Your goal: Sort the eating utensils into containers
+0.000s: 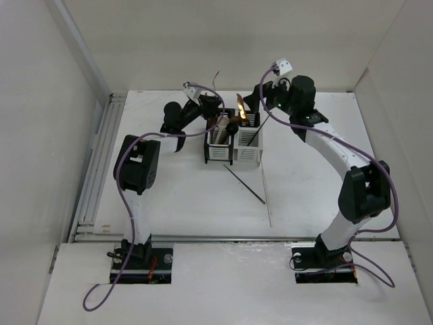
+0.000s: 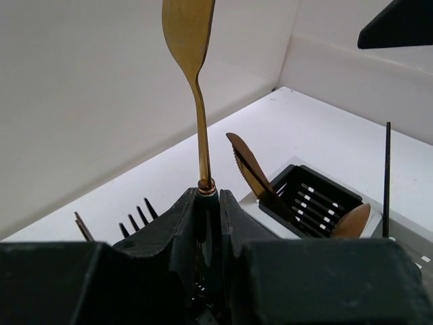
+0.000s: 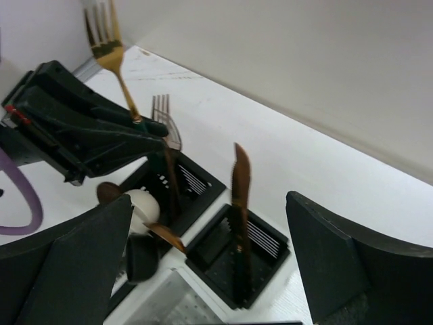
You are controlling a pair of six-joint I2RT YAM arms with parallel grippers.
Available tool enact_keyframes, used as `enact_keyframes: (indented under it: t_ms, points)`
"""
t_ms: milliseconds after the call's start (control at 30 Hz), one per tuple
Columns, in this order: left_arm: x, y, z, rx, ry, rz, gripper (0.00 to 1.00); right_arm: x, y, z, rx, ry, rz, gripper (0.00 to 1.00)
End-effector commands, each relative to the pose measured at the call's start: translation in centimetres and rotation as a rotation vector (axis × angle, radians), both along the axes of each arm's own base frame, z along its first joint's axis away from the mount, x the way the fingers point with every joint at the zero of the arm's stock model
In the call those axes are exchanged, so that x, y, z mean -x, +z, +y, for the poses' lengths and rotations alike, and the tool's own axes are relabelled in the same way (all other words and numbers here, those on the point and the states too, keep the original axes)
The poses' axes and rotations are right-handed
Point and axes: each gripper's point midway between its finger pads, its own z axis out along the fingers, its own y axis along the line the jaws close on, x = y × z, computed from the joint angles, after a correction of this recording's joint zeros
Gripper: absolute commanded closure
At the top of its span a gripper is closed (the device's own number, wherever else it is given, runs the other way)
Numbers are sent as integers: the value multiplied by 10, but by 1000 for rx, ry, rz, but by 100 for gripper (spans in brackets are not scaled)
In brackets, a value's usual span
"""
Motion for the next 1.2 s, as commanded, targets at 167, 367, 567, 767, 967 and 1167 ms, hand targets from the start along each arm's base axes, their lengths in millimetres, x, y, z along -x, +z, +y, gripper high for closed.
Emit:
enact_keyframes:
  t_ms: [167, 367, 567, 767, 967, 1167]
  points:
    - [14, 40, -7, 54, -48, -93, 100, -6, 23, -26, 27, -52, -52, 0]
    - [13, 19, -6, 39, -39, -17, 93, -12, 26, -34, 33, -62, -59, 0]
    - [15, 7, -5, 19, -35, -1, 79, -15, 25, -38, 37, -71, -46, 0]
    - [15, 3, -4, -4, -27, -18, 39, -14, 25, -44, 54, -78, -48, 0]
    - [11, 22, 11, 7, 1, -56, 33, -13, 34, -43, 106, -98, -87, 0]
    - [17, 47, 18, 0, -30, -61, 31, -6, 32, -53, 202, -191, -49, 0]
